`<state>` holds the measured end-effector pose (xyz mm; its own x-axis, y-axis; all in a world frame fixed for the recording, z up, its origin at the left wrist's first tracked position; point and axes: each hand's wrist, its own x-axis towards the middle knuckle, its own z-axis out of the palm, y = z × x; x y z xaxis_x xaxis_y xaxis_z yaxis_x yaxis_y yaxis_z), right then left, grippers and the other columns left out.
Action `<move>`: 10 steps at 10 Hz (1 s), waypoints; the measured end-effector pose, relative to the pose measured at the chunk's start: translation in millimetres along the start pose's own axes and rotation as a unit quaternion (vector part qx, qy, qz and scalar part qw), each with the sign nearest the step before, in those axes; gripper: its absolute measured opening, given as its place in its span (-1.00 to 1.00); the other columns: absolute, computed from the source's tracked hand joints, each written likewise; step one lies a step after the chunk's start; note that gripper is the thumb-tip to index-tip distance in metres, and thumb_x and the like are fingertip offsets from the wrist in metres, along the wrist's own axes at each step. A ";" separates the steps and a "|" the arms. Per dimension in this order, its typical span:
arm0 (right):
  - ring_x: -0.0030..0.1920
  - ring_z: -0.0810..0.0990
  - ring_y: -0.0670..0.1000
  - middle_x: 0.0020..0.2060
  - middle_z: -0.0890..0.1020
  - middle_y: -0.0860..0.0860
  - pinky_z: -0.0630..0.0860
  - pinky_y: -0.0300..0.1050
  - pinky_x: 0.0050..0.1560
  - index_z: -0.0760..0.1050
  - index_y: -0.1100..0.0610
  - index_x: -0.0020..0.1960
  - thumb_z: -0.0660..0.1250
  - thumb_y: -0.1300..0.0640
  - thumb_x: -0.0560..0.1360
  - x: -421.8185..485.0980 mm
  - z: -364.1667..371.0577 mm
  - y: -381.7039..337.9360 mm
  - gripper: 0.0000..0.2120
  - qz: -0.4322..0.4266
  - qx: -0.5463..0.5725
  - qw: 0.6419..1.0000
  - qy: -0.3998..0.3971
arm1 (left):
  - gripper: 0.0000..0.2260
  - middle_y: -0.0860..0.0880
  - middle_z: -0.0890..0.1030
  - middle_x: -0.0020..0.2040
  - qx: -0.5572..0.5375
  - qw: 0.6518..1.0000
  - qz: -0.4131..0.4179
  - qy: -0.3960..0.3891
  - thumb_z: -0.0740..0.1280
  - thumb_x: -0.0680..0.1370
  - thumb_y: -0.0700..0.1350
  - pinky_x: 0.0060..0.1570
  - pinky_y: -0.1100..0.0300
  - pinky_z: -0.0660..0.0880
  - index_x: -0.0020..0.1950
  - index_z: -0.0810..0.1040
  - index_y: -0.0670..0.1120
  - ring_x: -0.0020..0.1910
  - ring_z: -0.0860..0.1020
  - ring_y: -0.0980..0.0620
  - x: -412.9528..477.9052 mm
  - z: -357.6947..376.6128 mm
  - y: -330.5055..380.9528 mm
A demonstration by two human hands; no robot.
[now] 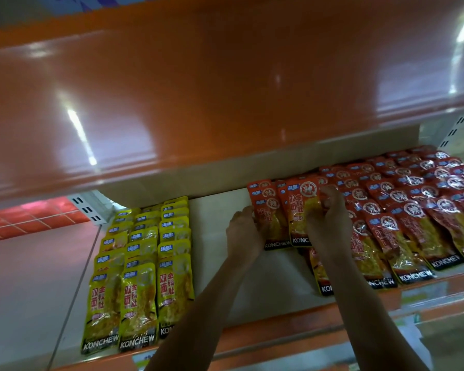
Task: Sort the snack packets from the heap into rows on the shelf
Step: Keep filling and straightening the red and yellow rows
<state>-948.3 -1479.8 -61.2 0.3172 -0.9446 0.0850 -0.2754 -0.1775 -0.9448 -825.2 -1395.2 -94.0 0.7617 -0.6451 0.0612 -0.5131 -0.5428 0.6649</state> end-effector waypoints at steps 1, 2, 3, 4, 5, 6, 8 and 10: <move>0.14 0.56 0.18 0.23 0.52 0.06 0.55 0.07 -0.01 0.30 0.03 0.38 0.23 0.33 0.49 -1.9 -0.4 -2.3 -0.50 -0.005 -0.001 1.000 -0.004 | -0.60 -0.06 0.58 0.16 0.035 0.999 0.001 0.005 0.31 0.54 0.07 0.06 0.08 0.49 0.33 0.44 -0.05 0.11 0.57 -0.06 1.4 -0.4 3.2; 0.12 0.57 0.16 0.23 0.52 0.05 0.56 0.08 0.01 0.29 0.03 0.39 0.24 0.33 0.49 -3.6 -1.6 -4.4 -0.49 -0.003 -0.009 1.000 -0.007 | -0.62 -0.05 0.60 0.17 0.026 1.000 -0.004 -0.002 0.29 0.56 0.09 0.09 0.04 0.51 0.31 0.43 -0.05 0.12 0.58 -0.06 4.6 -2.6 6.3; 0.03 0.60 0.10 0.21 0.53 0.05 0.57 -0.01 -0.10 0.31 0.05 0.38 0.24 0.35 0.48 -5.0 -3.1 -5.5 -0.49 -0.016 -0.015 1.000 -0.003 | -0.65 -0.05 0.61 0.15 0.022 0.999 -0.006 -0.023 0.30 0.56 0.06 0.11 0.06 0.50 0.28 0.47 -0.07 0.11 0.58 -0.04 7.3 -3.4 8.4; 0.05 0.59 0.11 0.19 0.54 0.04 0.58 0.02 -0.04 0.32 0.06 0.37 0.25 0.37 0.47 -6.5 -3.9 -7.2 -0.48 -0.023 -0.012 1.000 -0.005 | -0.64 -0.06 0.60 0.16 0.017 1.000 -0.007 -0.025 0.33 0.55 0.05 0.12 0.07 0.49 0.29 0.47 -0.08 0.13 0.57 -0.03 8.6 -2.5 8.0; 0.00 0.59 0.07 0.14 0.55 0.04 0.58 -0.02 -0.07 0.32 0.05 0.36 0.26 0.37 0.47 -8.8 -3.7 -9.5 -0.49 -0.032 -0.018 0.999 -0.010 | -0.64 -0.06 0.61 0.18 -0.003 1.000 -0.008 -0.026 0.34 0.55 0.02 0.10 0.10 0.48 0.30 0.48 -0.08 0.13 0.58 -0.03 7.4 -3.6 7.7; 0.06 0.56 0.01 0.14 0.54 0.02 0.54 -0.08 -0.04 0.35 0.06 0.35 0.26 0.38 0.46 -11.6 -2.4 -12.4 -0.50 -0.047 -0.021 0.999 -0.016 | -0.69 -0.08 0.60 0.16 0.002 1.000 0.012 0.020 0.29 0.58 0.00 0.04 0.11 0.48 0.28 0.50 -0.10 0.09 0.58 -0.03 2.9 -6.7 8.0; 0.12 0.48 -0.04 0.21 0.52 0.02 0.40 -0.21 0.02 0.35 0.06 0.39 0.25 0.26 0.52 -20.2 7.4 -18.6 -0.56 -0.040 -0.039 0.996 -0.070 | -0.69 0.18 0.64 -0.05 -0.252 0.968 -0.014 -0.002 0.33 0.55 0.06 -0.20 0.50 0.48 0.29 0.48 0.10 -0.12 0.59 0.35 -12.1 -12.1 17.6; 0.13 0.51 0.11 0.16 0.53 0.14 0.37 -0.15 0.00 0.42 0.18 0.30 0.26 0.19 0.54 -21.0 6.9 -21.3 -0.66 -0.028 -0.088 0.994 -0.062 | -0.67 0.09 0.65 -0.04 -0.255 0.966 -0.053 -0.004 0.39 0.52 -0.08 -0.25 0.44 0.51 0.27 0.49 0.07 -0.16 0.61 0.28 -14.8 -14.9 0.3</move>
<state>-942.9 -1454.2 -45.1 0.4429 -0.8924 0.0862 -0.4058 -0.2852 -0.8683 -830.7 -1377.8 -83.6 0.7950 -0.6058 -0.0311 -0.1702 -0.2720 0.9471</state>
